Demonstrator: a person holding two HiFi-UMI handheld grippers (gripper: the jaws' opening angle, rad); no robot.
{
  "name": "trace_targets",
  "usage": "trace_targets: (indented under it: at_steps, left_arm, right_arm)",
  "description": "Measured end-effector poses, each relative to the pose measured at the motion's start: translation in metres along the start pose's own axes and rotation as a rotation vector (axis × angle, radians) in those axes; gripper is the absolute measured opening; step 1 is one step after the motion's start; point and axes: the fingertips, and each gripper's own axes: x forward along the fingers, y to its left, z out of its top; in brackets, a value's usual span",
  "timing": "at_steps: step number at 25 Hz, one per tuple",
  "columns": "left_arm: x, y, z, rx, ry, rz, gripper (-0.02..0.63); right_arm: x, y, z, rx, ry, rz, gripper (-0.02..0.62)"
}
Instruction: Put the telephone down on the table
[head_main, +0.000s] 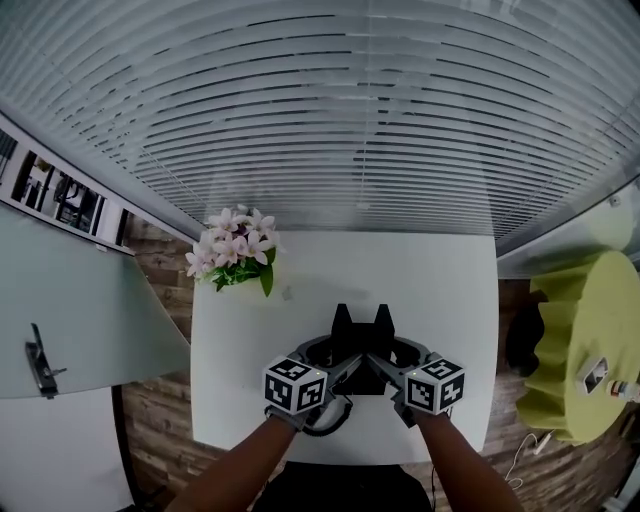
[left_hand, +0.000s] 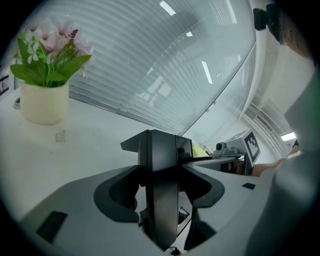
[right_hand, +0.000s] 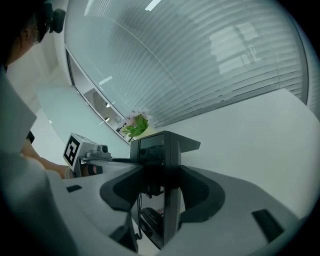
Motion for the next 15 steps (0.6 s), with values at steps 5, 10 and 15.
trace_targets:
  at_steps: [5, 10, 15]
  left_arm:
    - [0.009, 0.009, 0.001, -0.034, 0.008, 0.003, 0.272]
    - [0.015, 0.015, 0.001, -0.055, 0.024, -0.003, 0.272]
    - [0.019, 0.017, 0.001, -0.060, 0.022, 0.008, 0.271]
  right_arm:
    - [0.008, -0.010, 0.001, 0.047, 0.002, 0.004, 0.238]
    - [0.013, -0.018, 0.000, 0.083, 0.006, 0.003, 0.238]
    - [0.015, -0.022, 0.000, 0.100, 0.017, 0.017, 0.238]
